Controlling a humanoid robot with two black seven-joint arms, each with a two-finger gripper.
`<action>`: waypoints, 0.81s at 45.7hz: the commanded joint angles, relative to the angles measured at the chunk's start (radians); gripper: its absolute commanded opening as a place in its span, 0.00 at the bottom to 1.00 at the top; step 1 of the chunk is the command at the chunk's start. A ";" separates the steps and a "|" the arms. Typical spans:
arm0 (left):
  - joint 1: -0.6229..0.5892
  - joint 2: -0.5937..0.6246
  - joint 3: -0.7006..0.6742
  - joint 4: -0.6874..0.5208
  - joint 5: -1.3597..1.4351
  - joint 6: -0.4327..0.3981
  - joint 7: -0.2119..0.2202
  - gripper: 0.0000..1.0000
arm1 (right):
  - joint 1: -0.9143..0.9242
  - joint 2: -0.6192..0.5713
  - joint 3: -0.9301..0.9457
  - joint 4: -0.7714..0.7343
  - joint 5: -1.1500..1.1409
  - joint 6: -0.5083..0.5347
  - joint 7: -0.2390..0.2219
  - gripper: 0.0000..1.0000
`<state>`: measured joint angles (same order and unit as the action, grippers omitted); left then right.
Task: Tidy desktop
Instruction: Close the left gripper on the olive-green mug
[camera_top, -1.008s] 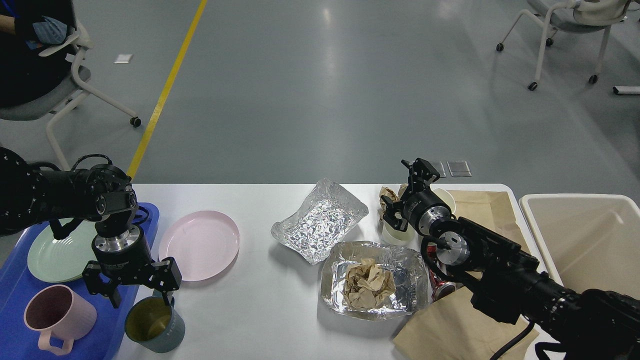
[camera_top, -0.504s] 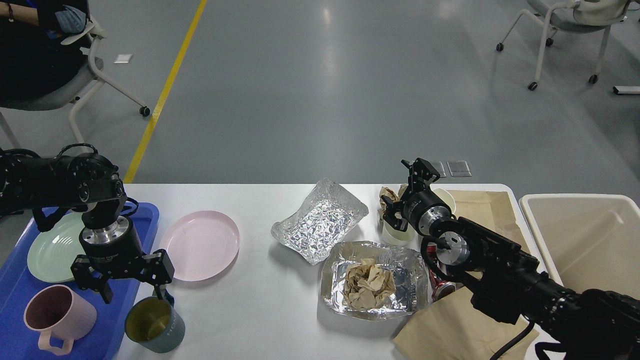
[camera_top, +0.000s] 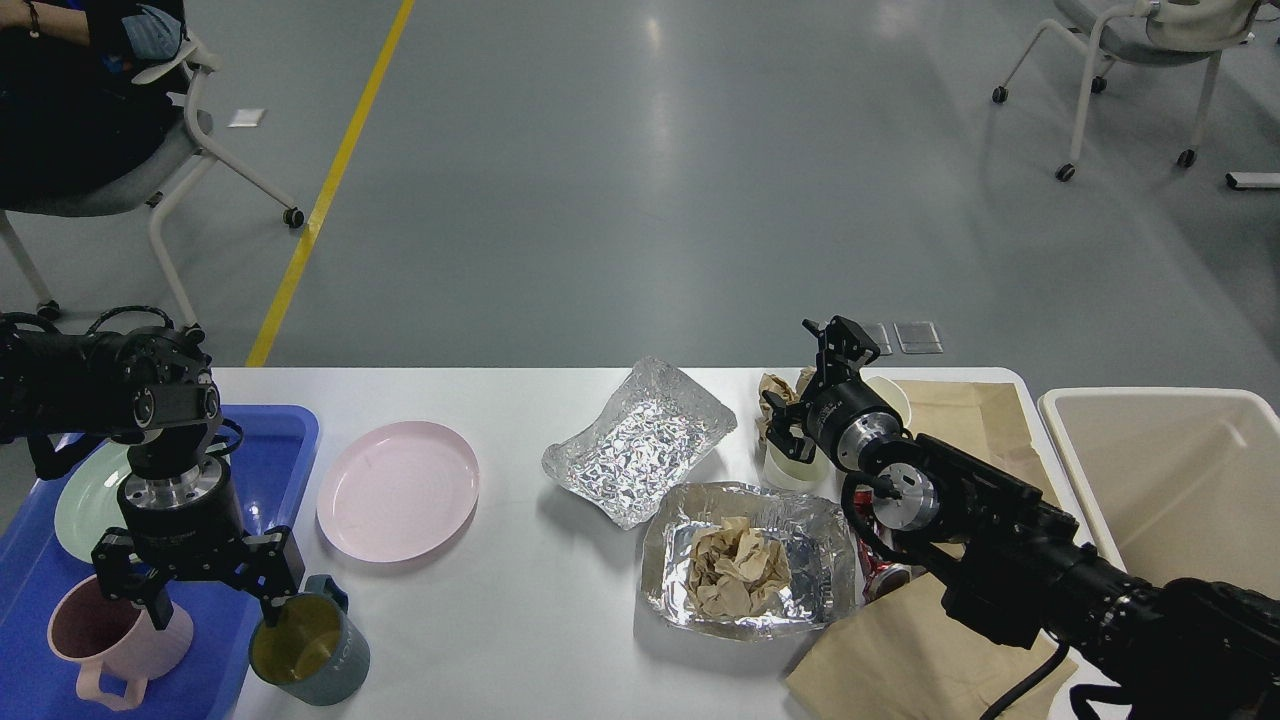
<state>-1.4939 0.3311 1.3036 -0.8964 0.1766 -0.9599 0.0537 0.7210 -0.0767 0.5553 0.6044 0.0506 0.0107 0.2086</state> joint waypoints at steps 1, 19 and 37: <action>0.029 -0.010 -0.017 0.048 0.001 0.000 -0.001 0.96 | 0.000 0.000 0.000 0.000 0.000 0.000 0.000 1.00; 0.109 -0.038 -0.061 0.096 0.001 0.000 -0.001 0.96 | 0.000 0.000 0.000 0.000 0.000 0.000 0.000 1.00; 0.153 -0.046 -0.138 0.140 0.001 0.000 0.000 0.61 | 0.000 0.000 0.000 0.000 0.000 0.000 0.000 1.00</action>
<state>-1.3461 0.2904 1.1866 -0.7585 0.1779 -0.9599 0.0508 0.7210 -0.0767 0.5553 0.6044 0.0506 0.0107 0.2086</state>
